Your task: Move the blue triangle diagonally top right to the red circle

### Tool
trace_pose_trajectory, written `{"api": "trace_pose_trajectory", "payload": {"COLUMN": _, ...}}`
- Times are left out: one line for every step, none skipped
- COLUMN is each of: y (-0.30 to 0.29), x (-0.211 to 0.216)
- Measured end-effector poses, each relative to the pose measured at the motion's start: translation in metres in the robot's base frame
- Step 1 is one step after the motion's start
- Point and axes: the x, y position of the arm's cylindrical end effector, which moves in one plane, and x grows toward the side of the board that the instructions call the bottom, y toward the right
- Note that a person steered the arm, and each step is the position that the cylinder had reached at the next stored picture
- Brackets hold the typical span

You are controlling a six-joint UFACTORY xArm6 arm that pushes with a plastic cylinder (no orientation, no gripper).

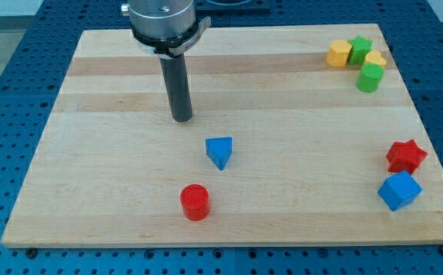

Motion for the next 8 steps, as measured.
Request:
{"api": "trace_pose_trajectory", "payload": {"y": 0.002, "x": 0.016}}
{"api": "trace_pose_trajectory", "payload": {"y": 0.012, "x": 0.047}}
{"api": "trace_pose_trajectory", "payload": {"y": 0.04, "x": 0.058}}
{"api": "trace_pose_trajectory", "payload": {"y": 0.073, "x": 0.064}}
{"api": "trace_pose_trajectory", "payload": {"y": 0.1, "x": 0.066}}
{"api": "trace_pose_trajectory", "payload": {"y": 0.128, "x": 0.075}}
{"api": "trace_pose_trajectory", "payload": {"y": 0.121, "x": 0.074}}
{"api": "trace_pose_trajectory", "payload": {"y": 0.087, "x": 0.046}}
